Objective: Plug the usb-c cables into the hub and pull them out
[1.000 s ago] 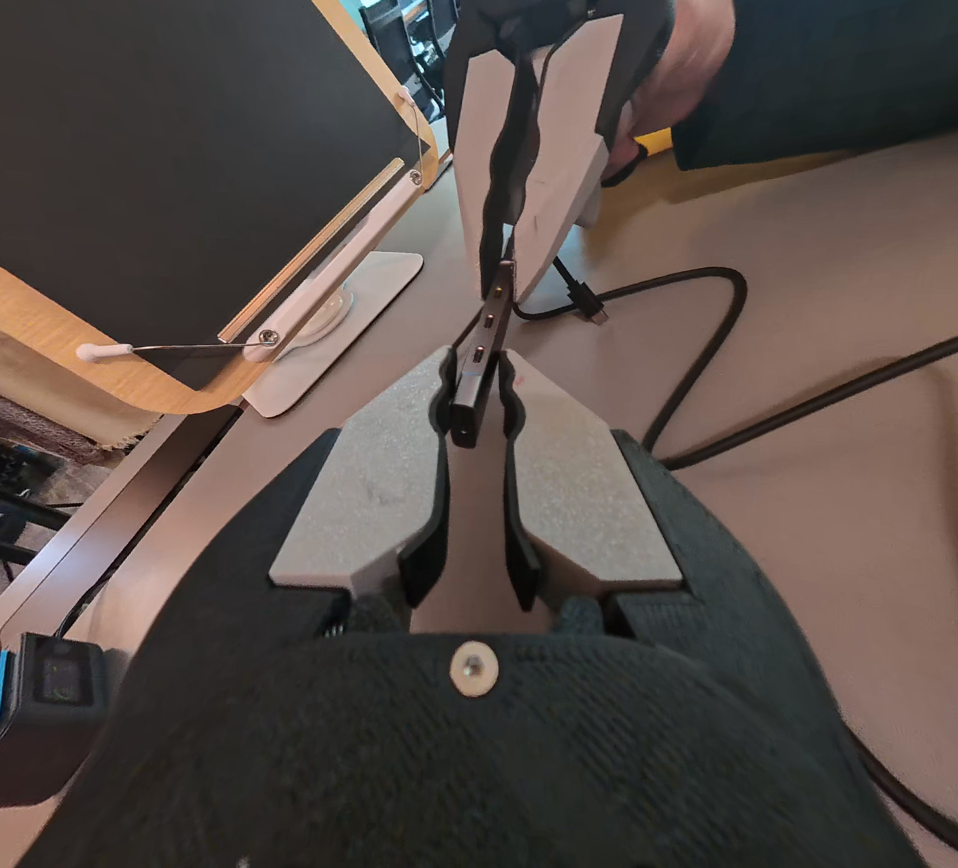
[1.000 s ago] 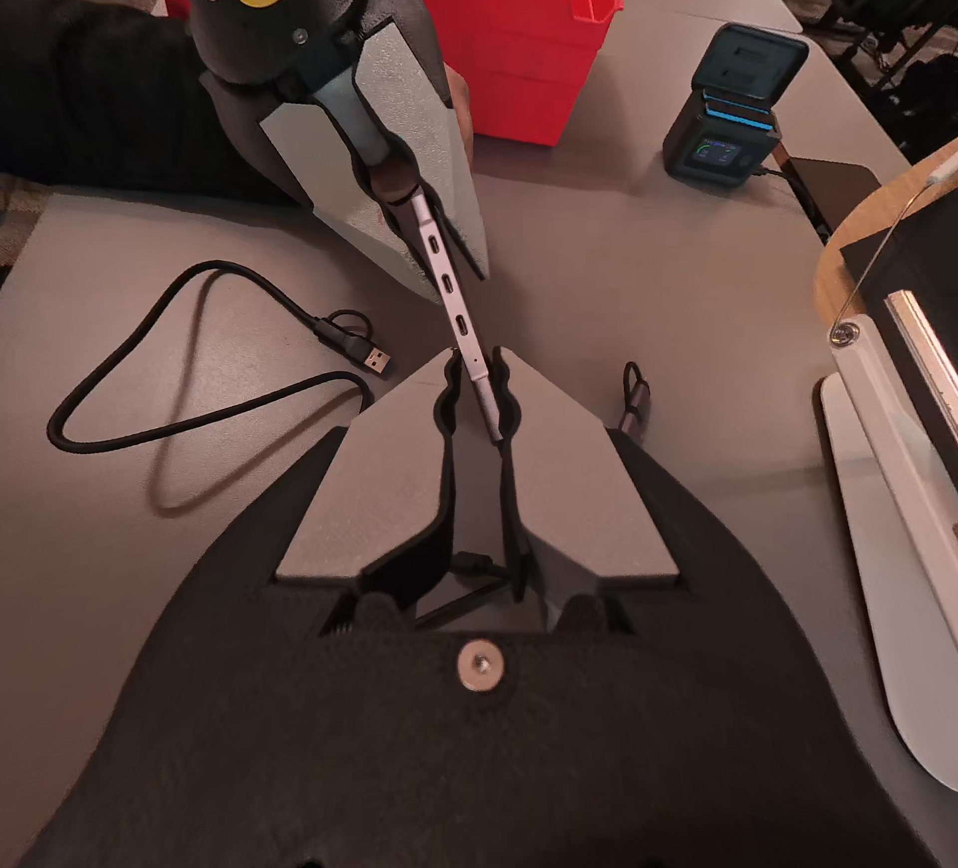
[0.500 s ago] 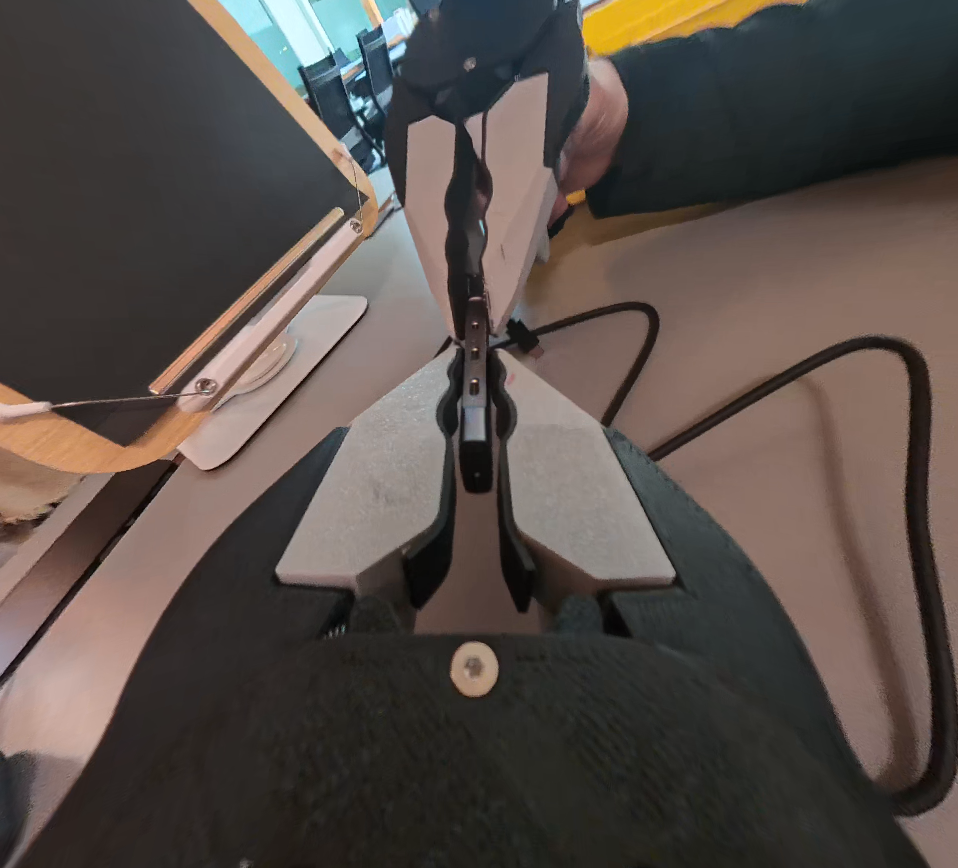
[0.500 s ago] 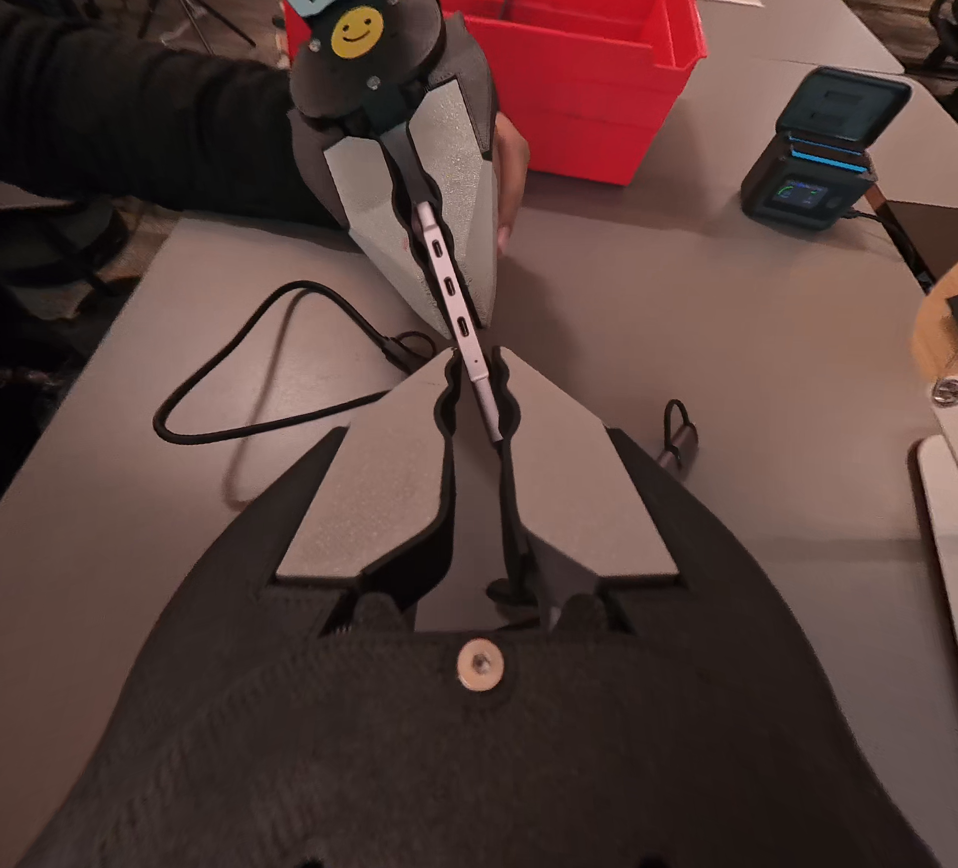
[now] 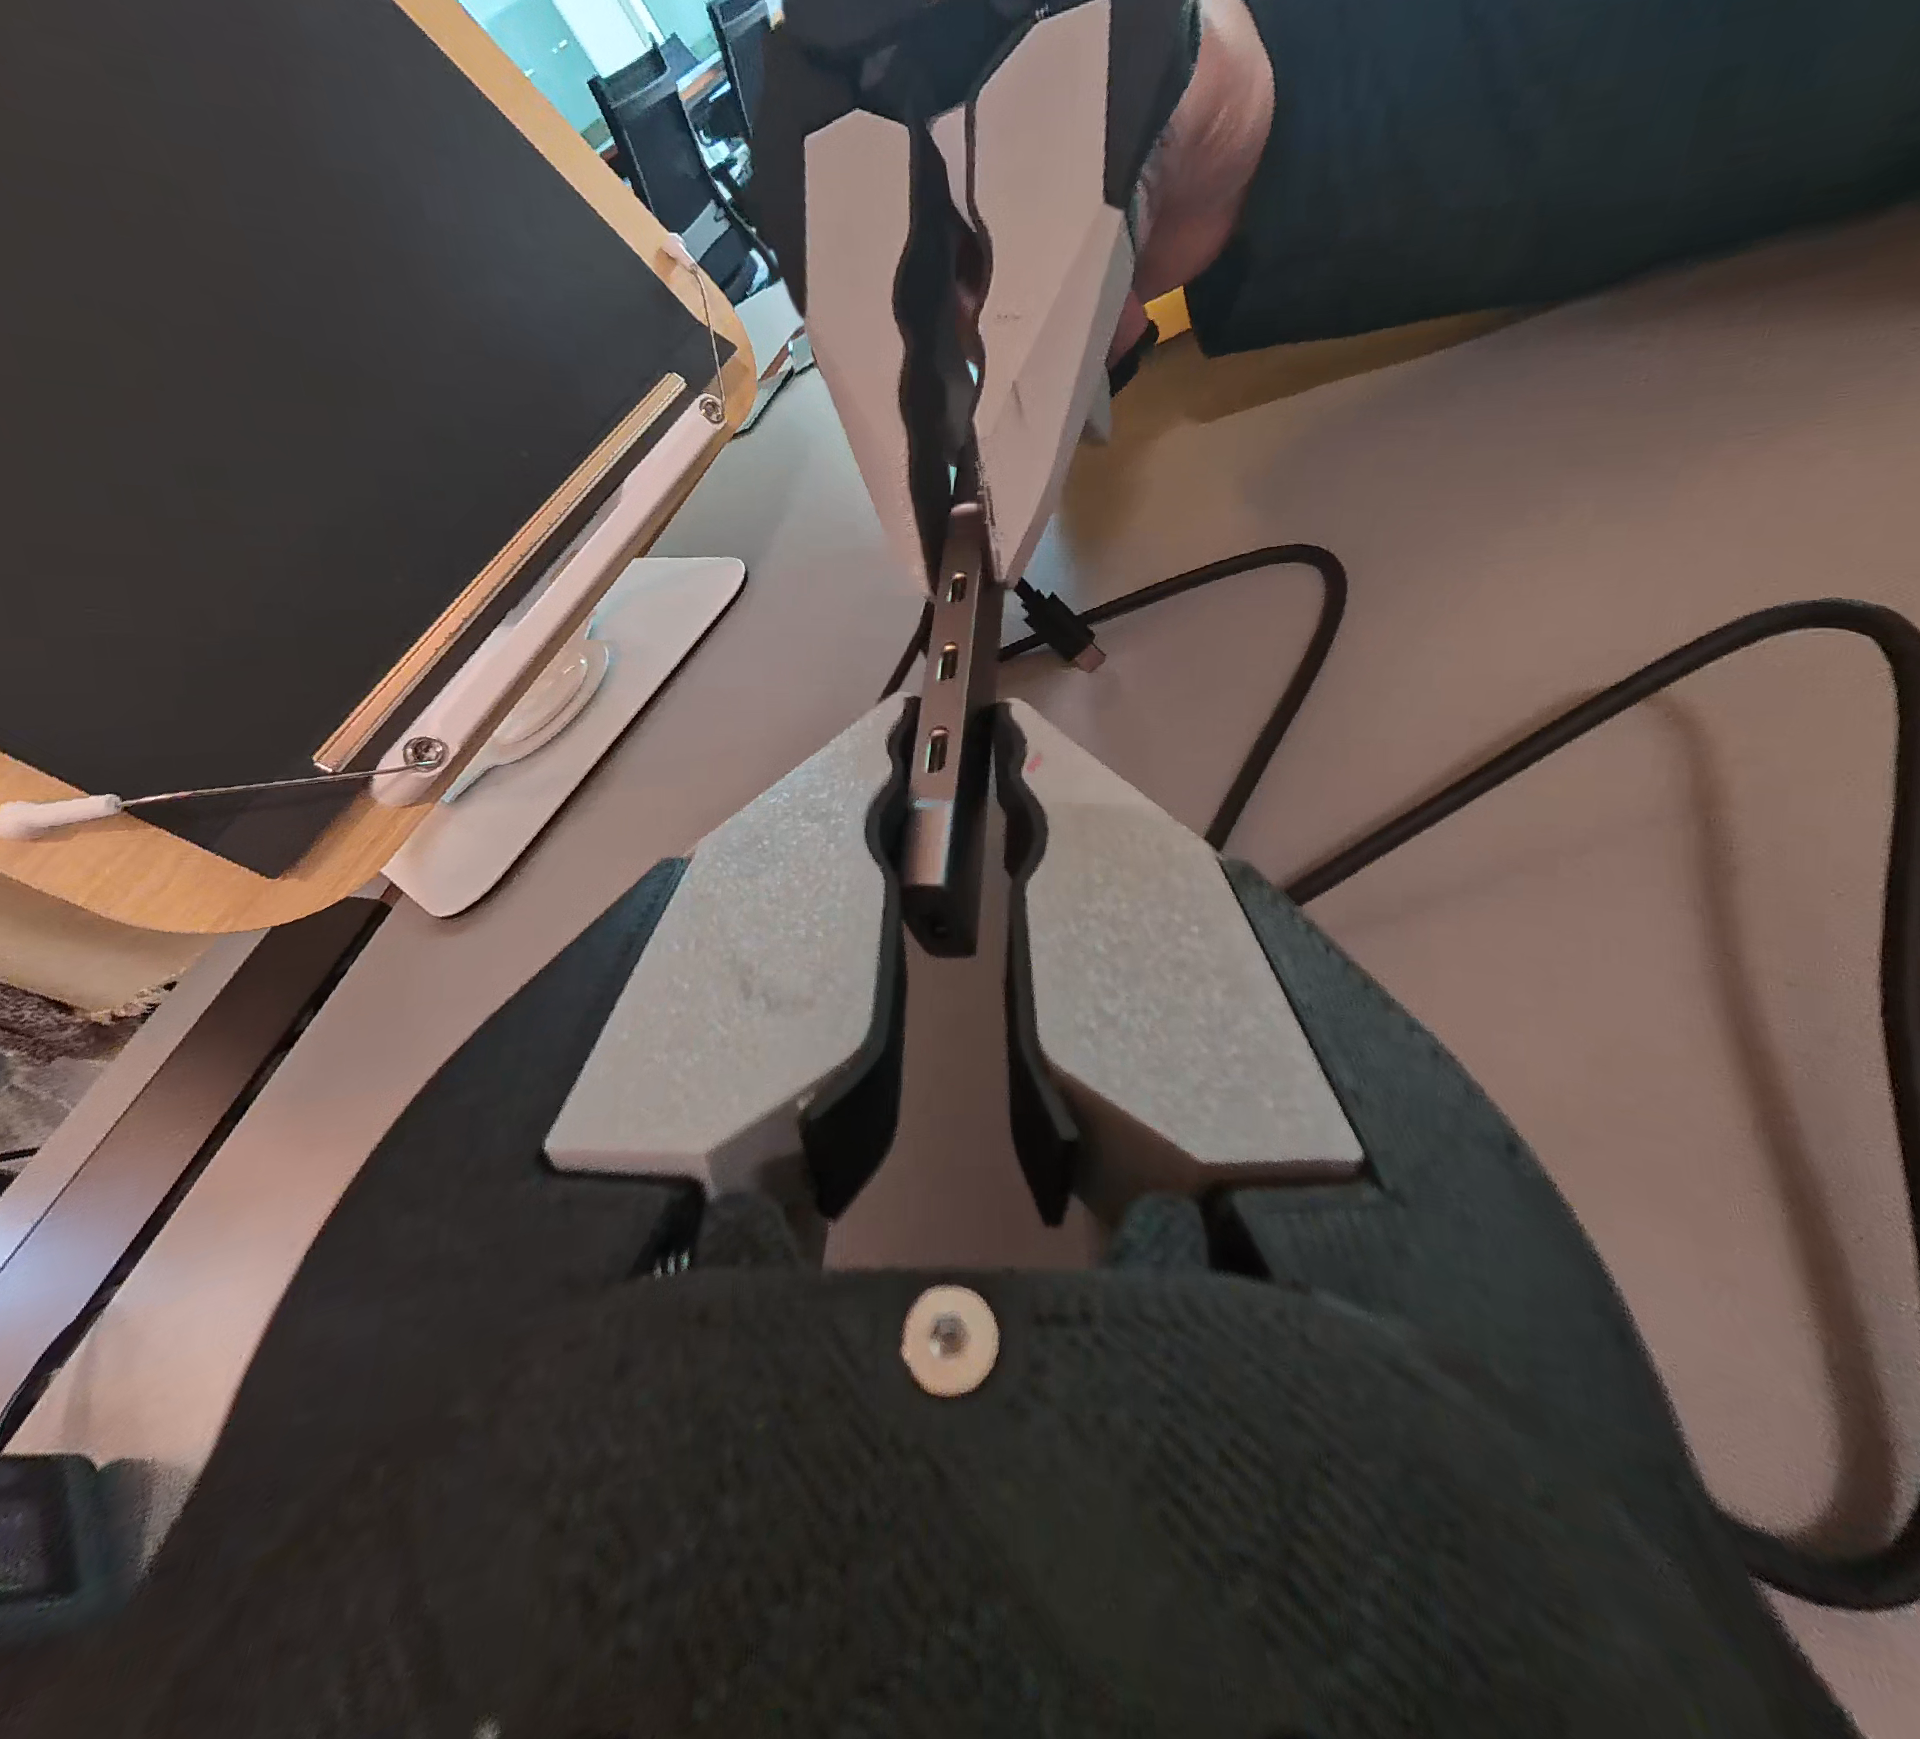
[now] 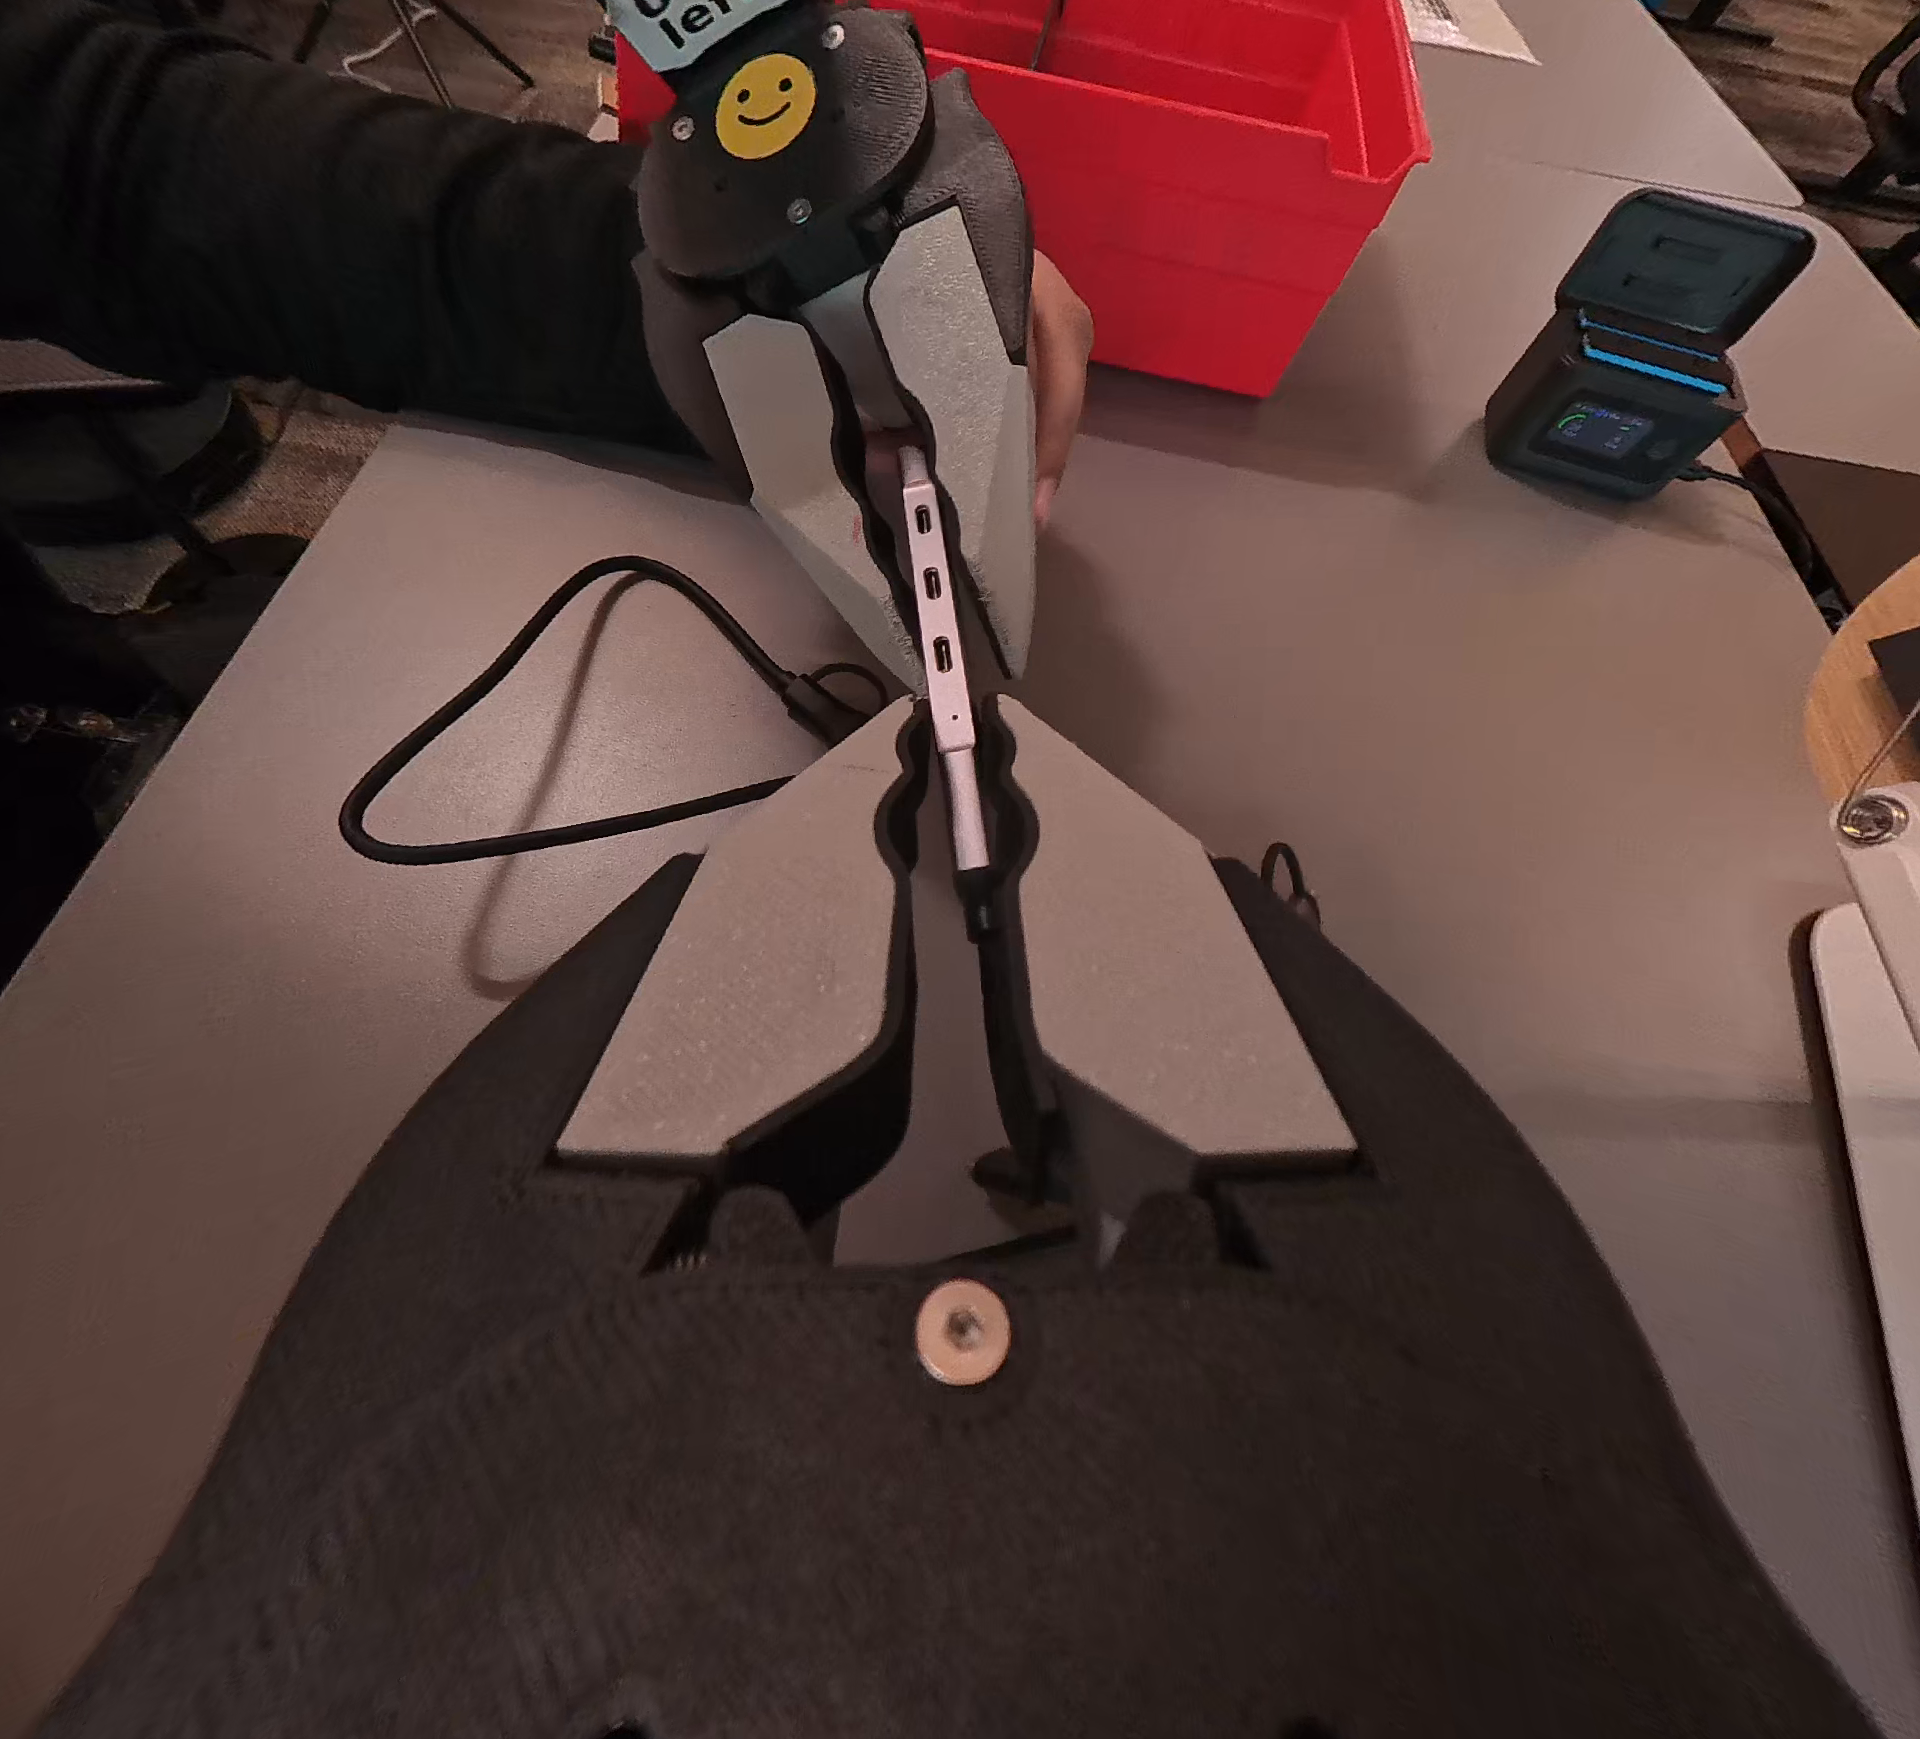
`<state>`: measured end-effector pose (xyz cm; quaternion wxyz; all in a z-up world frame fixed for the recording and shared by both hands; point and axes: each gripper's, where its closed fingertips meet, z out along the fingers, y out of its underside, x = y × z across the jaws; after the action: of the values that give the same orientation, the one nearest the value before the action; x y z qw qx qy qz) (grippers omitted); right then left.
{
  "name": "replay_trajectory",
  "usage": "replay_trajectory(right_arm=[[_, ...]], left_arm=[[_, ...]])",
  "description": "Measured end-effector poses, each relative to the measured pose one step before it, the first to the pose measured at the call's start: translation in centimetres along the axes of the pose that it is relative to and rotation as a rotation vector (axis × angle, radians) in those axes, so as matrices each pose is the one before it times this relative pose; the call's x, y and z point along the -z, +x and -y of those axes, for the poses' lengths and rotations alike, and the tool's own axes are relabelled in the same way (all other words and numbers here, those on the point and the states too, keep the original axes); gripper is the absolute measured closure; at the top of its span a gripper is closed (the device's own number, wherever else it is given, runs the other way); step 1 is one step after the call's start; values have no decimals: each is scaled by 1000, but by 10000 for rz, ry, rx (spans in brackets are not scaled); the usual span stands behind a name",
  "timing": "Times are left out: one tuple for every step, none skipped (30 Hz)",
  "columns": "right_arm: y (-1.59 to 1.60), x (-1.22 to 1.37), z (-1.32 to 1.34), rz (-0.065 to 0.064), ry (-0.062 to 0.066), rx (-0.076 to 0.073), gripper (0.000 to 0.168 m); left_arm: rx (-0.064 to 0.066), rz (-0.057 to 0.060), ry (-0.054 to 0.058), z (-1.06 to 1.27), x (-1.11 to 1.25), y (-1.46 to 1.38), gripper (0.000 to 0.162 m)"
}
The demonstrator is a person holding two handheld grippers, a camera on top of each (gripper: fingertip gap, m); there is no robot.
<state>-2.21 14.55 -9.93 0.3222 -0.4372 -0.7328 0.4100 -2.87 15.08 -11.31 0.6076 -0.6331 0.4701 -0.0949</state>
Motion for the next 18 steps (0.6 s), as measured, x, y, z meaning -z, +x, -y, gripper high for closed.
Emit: replay_trajectory(right_arm=[[-25,101,112,-15,50,46,162],[-44,132,169,-14,60,70,162],[-63,155,199,0,57,49,162],[-11,153,196,-24,66,37,163],[-7,136,151,-7,64,8,163],[-41,94,78,36,45,-24,163],[-52,40,34,41,40,-9,163],[-32,7,-5,23,19,8,163],[22,-11,-22,-7,8,-2,163],[14,-27,-1,14,26,-35,163],[35,-42,19,33,38,-84,162],[262,-43,20,-94,38,-143,162],[505,-55,12,-235,30,-165,161],[231,-33,-45,-58,2,-155,160],[31,-19,-146,49,-36,-107,160],[31,0,-154,16,-35,-24,160],[47,-20,-176,-17,-60,33,160],[-12,-46,-154,-4,-74,38,160]], left_arm=[[21,70,96,147,35,-114,150],[45,56,122,182,86,-116,149],[78,-16,96,148,110,-56,148],[114,2,77,123,107,-110,148],[135,-15,68,113,86,-89,147],[163,-73,56,101,58,19,147],[183,-124,13,57,5,115,148],[196,-111,-30,-27,-16,93,149],[184,-93,-55,-73,-25,33,150],[110,-221,-60,-44,6,200,153],[107,-226,-50,-24,26,198,155],[29,84,-82,-45,16,-277,156],[-3,256,-110,-100,-12,-470,156],[-54,127,-83,-104,-66,-189,156],[-84,52,-54,-103,-81,2,155],[-40,70,-40,-116,-104,-1,155],[51,37,-27,-146,-105,15,155],[47,11,-16,-138,-83,22,154]])
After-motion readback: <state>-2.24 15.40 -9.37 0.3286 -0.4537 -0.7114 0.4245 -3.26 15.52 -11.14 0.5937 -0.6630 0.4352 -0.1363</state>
